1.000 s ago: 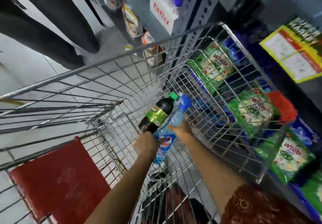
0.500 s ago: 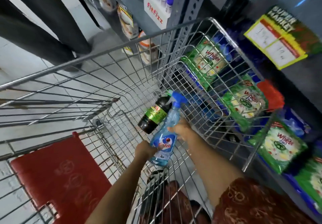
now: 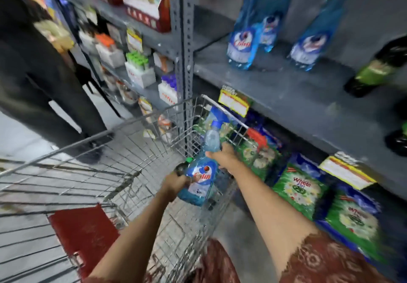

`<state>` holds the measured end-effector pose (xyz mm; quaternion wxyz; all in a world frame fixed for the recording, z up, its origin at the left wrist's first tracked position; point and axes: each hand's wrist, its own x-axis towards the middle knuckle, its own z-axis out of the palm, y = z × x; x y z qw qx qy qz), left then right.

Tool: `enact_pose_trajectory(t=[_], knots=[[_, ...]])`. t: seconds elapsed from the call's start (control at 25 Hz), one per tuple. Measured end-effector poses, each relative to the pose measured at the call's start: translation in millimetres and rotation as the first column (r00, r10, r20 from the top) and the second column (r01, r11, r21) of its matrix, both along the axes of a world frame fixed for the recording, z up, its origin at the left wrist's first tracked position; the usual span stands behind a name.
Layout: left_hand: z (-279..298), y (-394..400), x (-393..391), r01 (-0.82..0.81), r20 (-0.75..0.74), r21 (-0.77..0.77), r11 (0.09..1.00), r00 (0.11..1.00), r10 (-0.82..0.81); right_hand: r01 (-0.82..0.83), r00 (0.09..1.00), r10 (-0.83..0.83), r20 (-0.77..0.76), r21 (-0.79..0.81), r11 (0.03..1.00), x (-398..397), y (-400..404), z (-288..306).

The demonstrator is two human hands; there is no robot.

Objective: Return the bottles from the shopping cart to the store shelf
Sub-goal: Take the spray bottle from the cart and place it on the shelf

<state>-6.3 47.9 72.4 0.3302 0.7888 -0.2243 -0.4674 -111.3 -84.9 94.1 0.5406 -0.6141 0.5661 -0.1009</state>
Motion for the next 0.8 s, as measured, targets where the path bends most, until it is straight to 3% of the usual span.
enact_pose_trajectory(t=[0.32, 0.52, 0.8], knots=[[114.0, -32.5, -84.3, 0.166, 0.088, -0.337, 0.927, 0.986, -0.145, 0.181, 0.974, -0.114, 0.194, -0.376, 0.909, -98.8, -0.8, 148.6], [164.4, -54.1, -144.1, 0.235, 0.189, -0.377, 0.896, 0.966, -0.174, 0.307, 0.934, -0.188, 0.303, -0.419, 0.854, -168.3, -4.7, 198.5], [182.5, -95.2, -194.4, 0.317, 0.21, -0.448, 0.836, 0.946, -0.246, 0.411, 0.904, -0.273, 0.329, -0.491, 0.768, -229.1, -21.1, 224.1]])
